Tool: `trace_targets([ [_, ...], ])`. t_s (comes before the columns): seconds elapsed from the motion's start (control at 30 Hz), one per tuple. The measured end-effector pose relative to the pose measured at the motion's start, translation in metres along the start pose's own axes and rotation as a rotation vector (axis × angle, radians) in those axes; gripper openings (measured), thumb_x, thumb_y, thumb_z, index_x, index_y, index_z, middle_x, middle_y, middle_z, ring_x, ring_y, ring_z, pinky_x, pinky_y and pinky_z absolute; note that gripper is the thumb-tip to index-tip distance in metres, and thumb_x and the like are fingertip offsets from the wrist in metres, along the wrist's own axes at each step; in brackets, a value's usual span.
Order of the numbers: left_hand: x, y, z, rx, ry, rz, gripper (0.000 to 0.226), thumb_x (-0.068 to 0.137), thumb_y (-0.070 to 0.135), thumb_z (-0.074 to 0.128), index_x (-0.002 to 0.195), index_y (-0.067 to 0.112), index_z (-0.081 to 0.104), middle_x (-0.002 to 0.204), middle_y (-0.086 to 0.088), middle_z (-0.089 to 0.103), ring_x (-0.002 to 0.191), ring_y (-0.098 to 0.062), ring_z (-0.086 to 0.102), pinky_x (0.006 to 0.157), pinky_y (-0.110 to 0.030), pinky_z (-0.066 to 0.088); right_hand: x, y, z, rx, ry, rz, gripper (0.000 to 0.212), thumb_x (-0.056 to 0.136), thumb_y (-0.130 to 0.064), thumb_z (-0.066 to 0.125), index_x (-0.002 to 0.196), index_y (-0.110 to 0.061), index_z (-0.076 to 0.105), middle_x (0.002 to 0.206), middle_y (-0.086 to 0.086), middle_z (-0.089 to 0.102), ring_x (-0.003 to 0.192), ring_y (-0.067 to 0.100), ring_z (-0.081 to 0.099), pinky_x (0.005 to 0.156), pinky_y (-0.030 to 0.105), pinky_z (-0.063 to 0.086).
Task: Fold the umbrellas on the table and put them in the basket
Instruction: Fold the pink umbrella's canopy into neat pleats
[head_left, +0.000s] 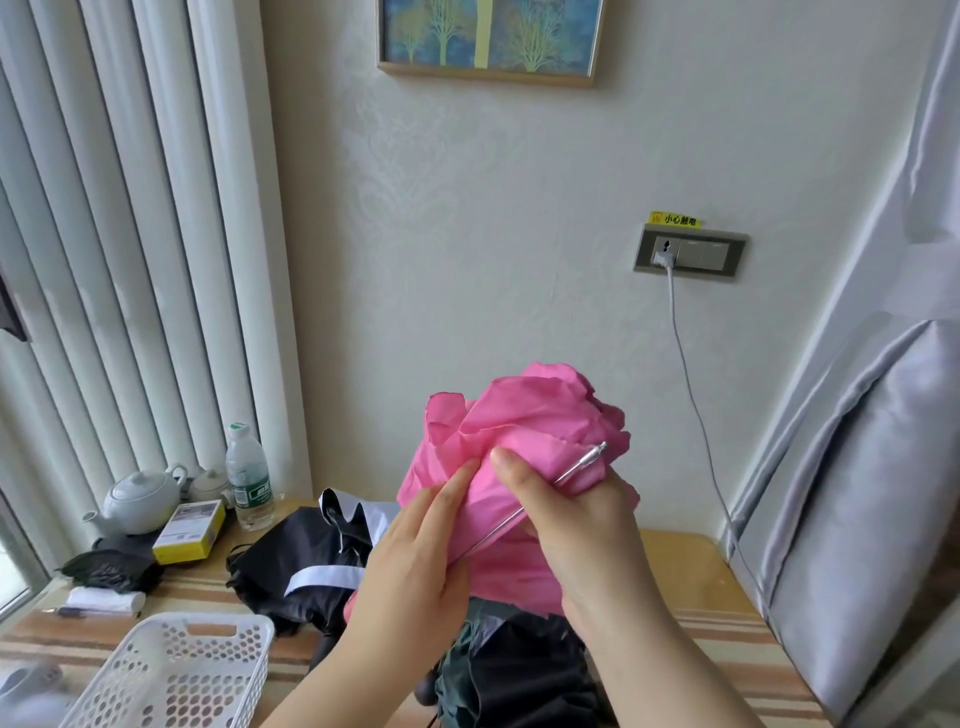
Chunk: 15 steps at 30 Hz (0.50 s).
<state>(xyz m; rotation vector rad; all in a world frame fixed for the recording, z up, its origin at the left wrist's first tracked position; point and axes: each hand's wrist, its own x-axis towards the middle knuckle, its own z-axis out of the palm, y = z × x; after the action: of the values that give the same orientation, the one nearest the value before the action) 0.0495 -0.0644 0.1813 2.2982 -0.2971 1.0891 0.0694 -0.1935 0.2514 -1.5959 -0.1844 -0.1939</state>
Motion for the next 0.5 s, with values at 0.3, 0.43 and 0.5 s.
trace_targets([
  [0.3, -0.011, -0.036, -0.031, 0.114, 0.007, -0.145, 0.065, 0.061, 0.016, 0.043, 0.125, 0.024, 0.044, 0.102, -0.005, 0.069, 0.082, -0.024, 0.065, 0.055, -0.021, 0.044, -0.013, -0.022, -0.056, -0.269, -0.114, -0.299, 0.036, 0.073, -0.065, 0.065, 0.091, -0.033, 0.064, 0.09, -0.023, 0.069, 0.084, -0.005, 0.066, 0.073, 0.009, 0.049],
  [0.43, -0.018, -0.049, -0.036, 0.264, -0.062, 0.037, 0.066, 0.061, 0.017, 0.037, 0.127, 0.021, 0.046, 0.102, 0.011, 0.05, 0.083, -0.014, 0.051, 0.063, -0.023, 0.041, 0.006, -0.047, -0.057, -0.578, -0.21, -0.502, 0.045, 0.071, -0.068, 0.061, 0.105, -0.038, 0.059, 0.101, -0.022, 0.052, 0.102, -0.002, 0.052, 0.082, 0.004, 0.038],
  [0.5, -0.02, -0.051, -0.035, 0.284, -0.097, 0.11, 0.068, 0.061, 0.013, 0.037, 0.128, 0.021, 0.047, 0.101, 0.01, 0.048, 0.081, -0.015, 0.05, 0.064, -0.026, 0.039, 0.011, -0.058, -0.043, -0.76, -0.343, -0.534, 0.045, 0.068, -0.068, 0.061, 0.104, -0.041, 0.059, 0.105, -0.025, 0.045, 0.106, -0.009, 0.041, 0.085, -0.001, 0.03],
])
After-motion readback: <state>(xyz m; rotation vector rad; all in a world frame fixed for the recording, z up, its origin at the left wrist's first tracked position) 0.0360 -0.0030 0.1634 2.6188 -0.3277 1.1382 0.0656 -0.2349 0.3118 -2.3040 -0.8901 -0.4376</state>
